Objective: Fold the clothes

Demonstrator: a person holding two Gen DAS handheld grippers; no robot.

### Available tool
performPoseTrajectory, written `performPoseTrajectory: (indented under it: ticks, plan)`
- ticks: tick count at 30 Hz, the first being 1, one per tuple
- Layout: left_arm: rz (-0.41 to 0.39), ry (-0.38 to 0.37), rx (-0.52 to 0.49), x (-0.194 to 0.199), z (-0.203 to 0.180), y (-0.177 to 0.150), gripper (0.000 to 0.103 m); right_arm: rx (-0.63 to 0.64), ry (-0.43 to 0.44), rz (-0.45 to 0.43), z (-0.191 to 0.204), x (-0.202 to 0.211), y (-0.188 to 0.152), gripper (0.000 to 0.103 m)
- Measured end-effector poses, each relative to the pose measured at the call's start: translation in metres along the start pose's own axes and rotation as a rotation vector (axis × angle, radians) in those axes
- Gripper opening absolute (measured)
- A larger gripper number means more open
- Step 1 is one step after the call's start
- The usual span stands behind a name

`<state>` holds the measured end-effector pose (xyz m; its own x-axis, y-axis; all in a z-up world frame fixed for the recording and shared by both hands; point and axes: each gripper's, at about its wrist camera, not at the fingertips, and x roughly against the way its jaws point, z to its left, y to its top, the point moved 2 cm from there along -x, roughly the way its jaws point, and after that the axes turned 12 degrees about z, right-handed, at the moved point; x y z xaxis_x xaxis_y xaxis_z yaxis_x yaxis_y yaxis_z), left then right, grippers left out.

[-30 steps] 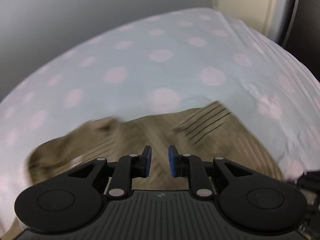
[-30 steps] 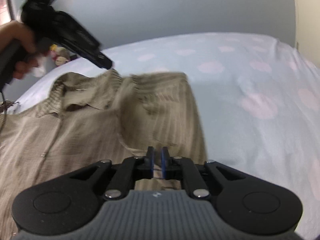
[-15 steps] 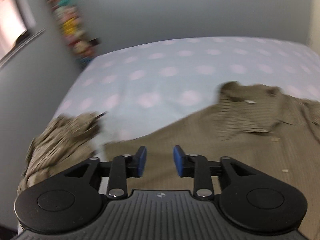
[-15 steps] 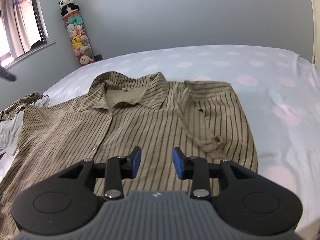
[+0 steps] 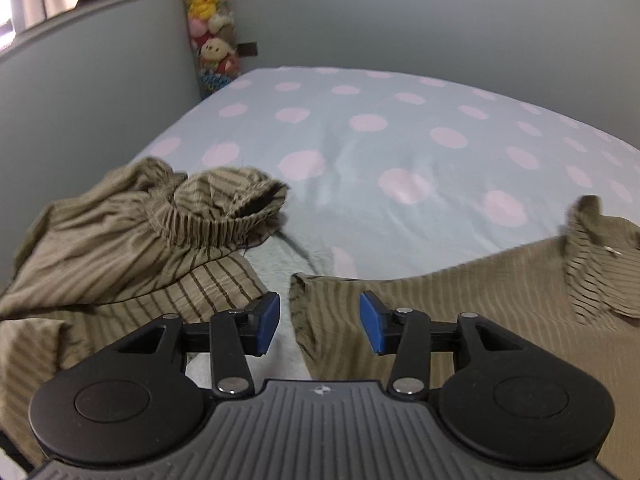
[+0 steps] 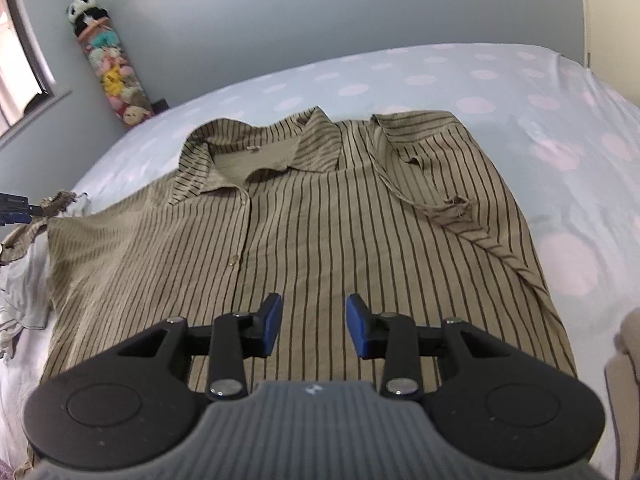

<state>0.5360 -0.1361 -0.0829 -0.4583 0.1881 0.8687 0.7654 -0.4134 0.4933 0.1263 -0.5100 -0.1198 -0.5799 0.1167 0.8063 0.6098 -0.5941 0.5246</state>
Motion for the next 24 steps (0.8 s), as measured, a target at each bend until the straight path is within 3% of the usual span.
performPoseTrajectory:
  ticks: [4, 6, 10, 11, 17, 24]
  plan:
    - [0.019, -0.022, 0.021, -0.031, 0.012, -0.002, 0.042, 0.006, -0.022, 0.039, 0.016, -0.004, -0.001, 0.040]
    - [0.017, -0.024, 0.025, -0.040, 0.016, -0.003, 0.035, 0.013, -0.027, 0.059, 0.022, -0.008, -0.001, 0.040]
    - [-0.027, -0.033, -0.005, -0.038, 0.013, -0.006, 0.005, 0.029, -0.028, 0.075, 0.033, -0.014, 0.002, 0.040]
    - [-0.037, -0.039, -0.018, -0.036, 0.010, -0.005, 0.003, 0.032, -0.027, 0.072, 0.035, -0.015, 0.002, 0.040]
    - [-0.043, -0.098, -0.073, -0.012, -0.018, 0.010, 0.000, 0.059, -0.017, 0.064, 0.038, -0.014, -0.005, 0.041]
    - [-0.002, -0.150, -0.176, -0.013, -0.090, 0.027, 0.000, 0.008, -0.010, 0.052, 0.020, -0.007, -0.012, 0.042]
